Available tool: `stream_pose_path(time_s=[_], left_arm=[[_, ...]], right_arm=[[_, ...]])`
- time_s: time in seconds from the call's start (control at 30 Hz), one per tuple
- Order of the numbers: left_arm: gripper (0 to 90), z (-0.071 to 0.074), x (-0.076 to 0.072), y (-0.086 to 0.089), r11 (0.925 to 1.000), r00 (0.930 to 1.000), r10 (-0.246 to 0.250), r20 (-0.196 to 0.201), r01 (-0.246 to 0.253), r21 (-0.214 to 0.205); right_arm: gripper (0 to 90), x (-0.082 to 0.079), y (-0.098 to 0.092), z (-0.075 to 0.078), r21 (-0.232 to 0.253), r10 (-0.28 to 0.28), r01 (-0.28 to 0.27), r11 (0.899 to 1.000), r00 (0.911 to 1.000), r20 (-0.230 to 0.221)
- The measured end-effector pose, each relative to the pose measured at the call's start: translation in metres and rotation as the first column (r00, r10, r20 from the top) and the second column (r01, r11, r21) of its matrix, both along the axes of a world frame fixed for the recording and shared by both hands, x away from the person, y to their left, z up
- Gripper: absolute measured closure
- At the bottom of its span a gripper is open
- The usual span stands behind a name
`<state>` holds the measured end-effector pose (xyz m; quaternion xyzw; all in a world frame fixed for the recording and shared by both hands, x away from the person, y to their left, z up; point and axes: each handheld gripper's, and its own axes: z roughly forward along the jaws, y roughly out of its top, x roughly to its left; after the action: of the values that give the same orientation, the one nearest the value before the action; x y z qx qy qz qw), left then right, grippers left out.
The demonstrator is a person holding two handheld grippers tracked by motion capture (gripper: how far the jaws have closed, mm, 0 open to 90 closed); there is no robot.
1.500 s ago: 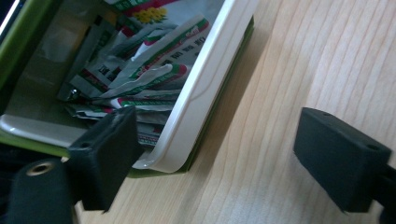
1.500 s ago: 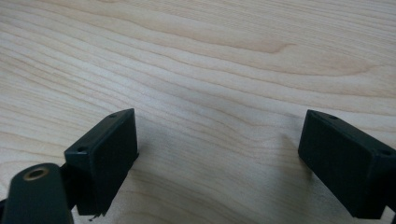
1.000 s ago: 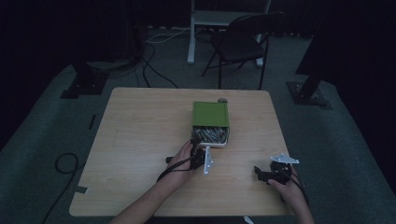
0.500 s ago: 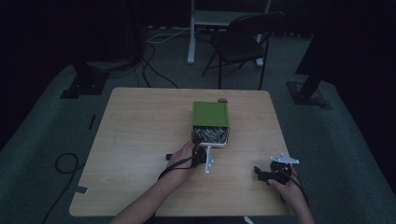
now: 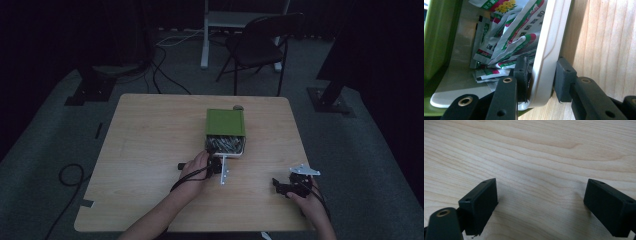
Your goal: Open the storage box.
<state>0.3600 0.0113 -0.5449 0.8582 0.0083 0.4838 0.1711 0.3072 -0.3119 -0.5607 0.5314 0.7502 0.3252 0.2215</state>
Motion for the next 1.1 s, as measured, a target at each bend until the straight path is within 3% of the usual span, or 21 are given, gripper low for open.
stream_pose_path(time_s=[0.37, 0.4, 1.1], left_arm=[[68.9, 0.001, -0.004, 0.000, 0.9997, 1.0000, -0.003, 0.001, 0.003, 0.023], [68.9, 0.001, -0.005, -0.001, 1.0000, 1.0000, -0.001, -0.006, 0.001, 0.009], [69.2, 0.002, -0.024, 0.001, 0.9998, 0.9999, -0.011, -0.008, 0.011, 0.015]], right_arm=[[11.5, 0.000, 0.000, 0.000, 0.000, 0.000, 0.000, 1.000, 1.0000, 0.000], [11.5, 0.000, 0.000, 0.000, 0.000, 0.000, 0.000, 1.000, 1.0000, 0.000], [11.5, 0.000, 0.000, 0.000, 0.000, -0.001, 0.001, 1.000, 1.0000, -0.001]])
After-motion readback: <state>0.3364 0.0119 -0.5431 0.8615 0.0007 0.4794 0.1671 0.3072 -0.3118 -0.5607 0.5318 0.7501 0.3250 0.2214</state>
